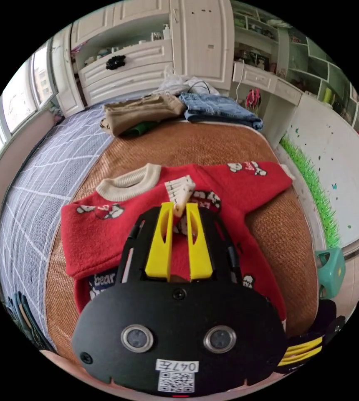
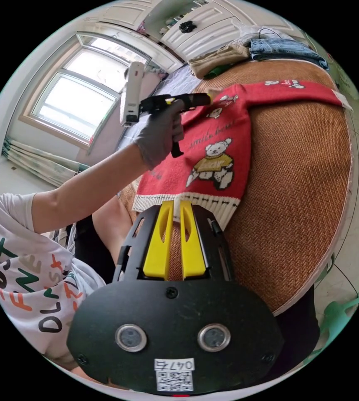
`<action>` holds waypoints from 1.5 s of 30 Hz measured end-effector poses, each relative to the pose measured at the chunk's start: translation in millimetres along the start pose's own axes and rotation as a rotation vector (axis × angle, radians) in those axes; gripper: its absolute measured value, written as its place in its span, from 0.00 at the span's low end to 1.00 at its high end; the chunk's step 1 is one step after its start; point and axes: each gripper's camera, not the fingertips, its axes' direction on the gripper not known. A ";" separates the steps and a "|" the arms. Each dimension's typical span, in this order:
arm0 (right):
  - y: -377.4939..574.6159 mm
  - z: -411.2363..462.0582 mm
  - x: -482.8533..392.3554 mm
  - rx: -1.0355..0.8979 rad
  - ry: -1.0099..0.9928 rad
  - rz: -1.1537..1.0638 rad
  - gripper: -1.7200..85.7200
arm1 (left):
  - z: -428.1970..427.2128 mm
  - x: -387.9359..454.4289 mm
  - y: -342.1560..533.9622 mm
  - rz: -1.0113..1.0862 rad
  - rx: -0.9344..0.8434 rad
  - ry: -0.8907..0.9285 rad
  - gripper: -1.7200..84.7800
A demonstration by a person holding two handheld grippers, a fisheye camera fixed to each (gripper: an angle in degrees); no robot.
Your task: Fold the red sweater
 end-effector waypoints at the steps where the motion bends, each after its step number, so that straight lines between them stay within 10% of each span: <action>1: 1.9 -1.2 -1.6 0.005 -0.001 -0.014 0.03 | 9.9 15.0 -2.0 0.013 -0.038 0.016 0.14; 11: 9.5 -131.0 55.9 0.532 0.231 0.236 0.16 | -149.3 -51.5 70.4 0.212 0.014 0.312 0.14; 19: -89.6 -163.1 161.2 0.521 0.433 0.515 0.18 | -67.0 -190.6 125.5 -0.164 -0.032 0.419 0.12; 26: -112.3 -147.5 211.0 0.581 0.294 0.724 0.09 | -24.2 -168.7 129.3 -0.092 -0.109 0.422 0.12; 45: -250.7 -49.3 -160.4 0.415 0.389 -0.328 0.01 | -107.7 -332.9 237.7 -0.487 0.057 0.252 0.11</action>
